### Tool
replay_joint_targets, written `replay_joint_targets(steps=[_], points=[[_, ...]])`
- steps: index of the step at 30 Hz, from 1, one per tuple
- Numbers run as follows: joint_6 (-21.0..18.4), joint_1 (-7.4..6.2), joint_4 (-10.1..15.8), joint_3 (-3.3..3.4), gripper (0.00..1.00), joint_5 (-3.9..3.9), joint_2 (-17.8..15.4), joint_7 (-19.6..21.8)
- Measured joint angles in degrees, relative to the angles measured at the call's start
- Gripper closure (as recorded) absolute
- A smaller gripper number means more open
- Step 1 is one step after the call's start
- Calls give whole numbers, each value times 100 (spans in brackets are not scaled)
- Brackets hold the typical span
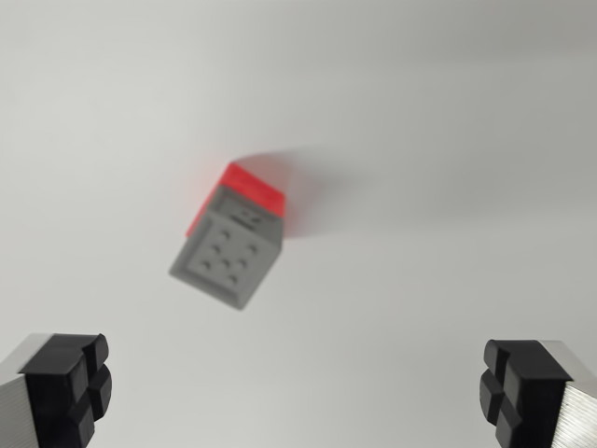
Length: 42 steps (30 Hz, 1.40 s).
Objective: Destack cube
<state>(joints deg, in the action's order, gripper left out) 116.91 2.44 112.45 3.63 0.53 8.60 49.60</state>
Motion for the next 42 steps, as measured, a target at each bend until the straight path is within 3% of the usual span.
replay_joint_targets(steps=[12,19,29,42], points=[[0,0,3,0,0,0,0,10],[118,-20,134,0,0,-3,-20,233],[512,-109,578,-8,0,-30,-145,937],[1405,-307,1469,-36,0,-72,-318,2531]])
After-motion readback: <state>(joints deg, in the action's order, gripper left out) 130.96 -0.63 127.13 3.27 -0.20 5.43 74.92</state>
